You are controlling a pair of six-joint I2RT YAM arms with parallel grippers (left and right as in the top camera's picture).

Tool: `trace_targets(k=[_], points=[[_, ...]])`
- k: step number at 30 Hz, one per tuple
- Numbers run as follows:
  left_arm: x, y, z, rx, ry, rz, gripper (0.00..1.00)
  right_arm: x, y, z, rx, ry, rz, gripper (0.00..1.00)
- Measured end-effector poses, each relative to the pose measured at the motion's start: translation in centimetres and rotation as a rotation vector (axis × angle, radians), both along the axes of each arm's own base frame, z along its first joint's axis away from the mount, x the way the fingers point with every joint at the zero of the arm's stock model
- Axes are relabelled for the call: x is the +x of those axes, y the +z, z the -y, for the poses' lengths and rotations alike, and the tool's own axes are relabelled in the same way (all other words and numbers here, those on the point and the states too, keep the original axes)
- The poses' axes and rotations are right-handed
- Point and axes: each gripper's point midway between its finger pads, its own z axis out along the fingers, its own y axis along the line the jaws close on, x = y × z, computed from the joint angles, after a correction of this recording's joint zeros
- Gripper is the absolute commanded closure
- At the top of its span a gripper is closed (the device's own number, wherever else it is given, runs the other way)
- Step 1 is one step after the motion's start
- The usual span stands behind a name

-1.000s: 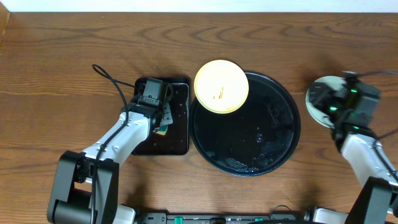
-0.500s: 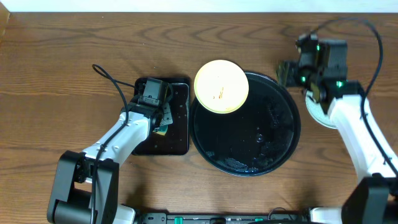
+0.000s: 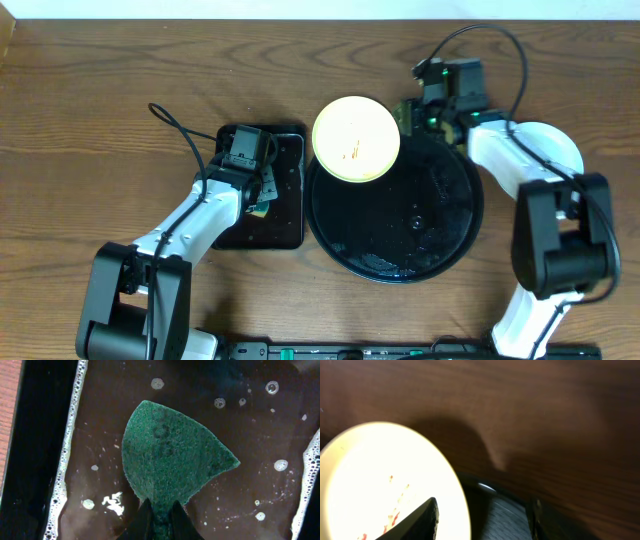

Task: Clean dirty plates on tray and stack at the side
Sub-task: 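Open the right gripper and move it toward the yellow plate, then grasp the rim of the yellow plate with the right gripper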

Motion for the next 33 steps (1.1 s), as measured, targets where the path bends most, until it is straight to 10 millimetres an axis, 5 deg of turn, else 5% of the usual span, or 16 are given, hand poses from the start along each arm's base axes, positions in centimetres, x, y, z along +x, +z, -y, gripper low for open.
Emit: trace_targets(k=[7, 17, 24, 33], points=[[0.0, 0.0, 0.0, 0.000, 0.000, 0.000, 0.93, -0.5, -3.2, -0.7, -0.011, 0.022, -0.053, 0.72], [0.0, 0.0, 0.0, 0.000, 0.000, 0.000, 0.93, -2.2, -4.5, -0.3, -0.031, 0.023, -0.143, 0.99], [0.0, 0.0, 0.0, 0.000, 0.000, 0.000, 0.92, -3.2, -4.5, -0.4, -0.023, 0.027, -0.198, 0.99], [0.0, 0.0, 0.0, 0.000, 0.000, 0.000, 0.93, -8.7, -3.2, 1.1, -0.085, 0.014, -0.393, 0.99]])
